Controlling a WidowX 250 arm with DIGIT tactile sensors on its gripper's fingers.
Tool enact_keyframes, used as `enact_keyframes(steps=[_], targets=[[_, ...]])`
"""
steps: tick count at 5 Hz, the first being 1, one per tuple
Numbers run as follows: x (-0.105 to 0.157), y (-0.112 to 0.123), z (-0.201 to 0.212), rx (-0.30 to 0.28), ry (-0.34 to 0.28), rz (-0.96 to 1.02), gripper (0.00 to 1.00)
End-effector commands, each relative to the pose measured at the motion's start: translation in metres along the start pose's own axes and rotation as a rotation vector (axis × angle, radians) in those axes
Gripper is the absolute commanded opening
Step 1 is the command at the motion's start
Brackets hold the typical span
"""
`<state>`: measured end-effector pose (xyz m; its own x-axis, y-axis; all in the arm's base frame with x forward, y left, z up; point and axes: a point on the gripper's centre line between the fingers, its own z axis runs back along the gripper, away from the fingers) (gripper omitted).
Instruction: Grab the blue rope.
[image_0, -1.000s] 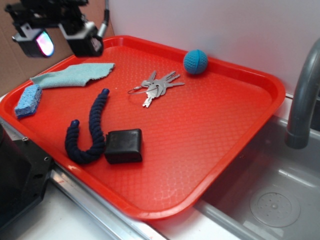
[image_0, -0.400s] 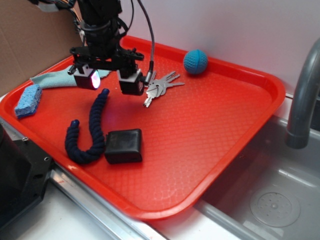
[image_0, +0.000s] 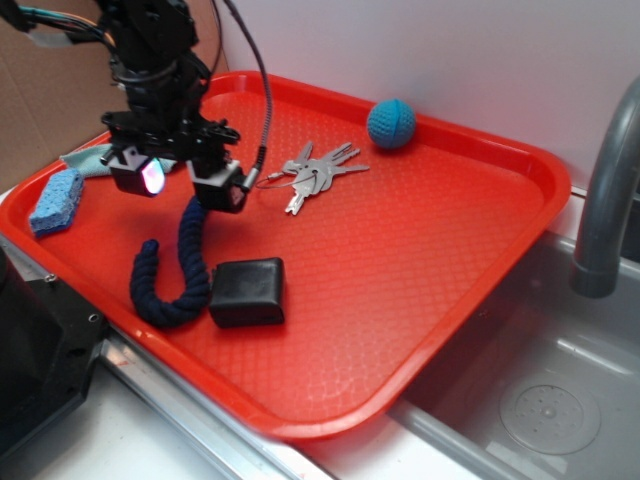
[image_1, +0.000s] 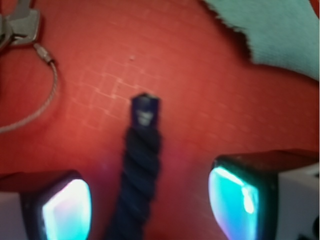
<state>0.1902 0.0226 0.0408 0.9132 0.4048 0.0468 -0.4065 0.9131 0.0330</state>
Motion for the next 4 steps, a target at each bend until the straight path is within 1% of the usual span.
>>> enact_keyframes(steps=[1,2,3,4], targets=[[0.000,-0.010,-0.006,-0.064,-0.001,-0.072,1.00],[-0.009,-0.026,-0.015,-0.078,0.010,-0.119,1.00],[-0.024,-0.022,-0.026,-0.079,0.046,-0.117,1.00],[-0.040,-0.016,-0.024,-0.066,0.044,-0.134,0.49]])
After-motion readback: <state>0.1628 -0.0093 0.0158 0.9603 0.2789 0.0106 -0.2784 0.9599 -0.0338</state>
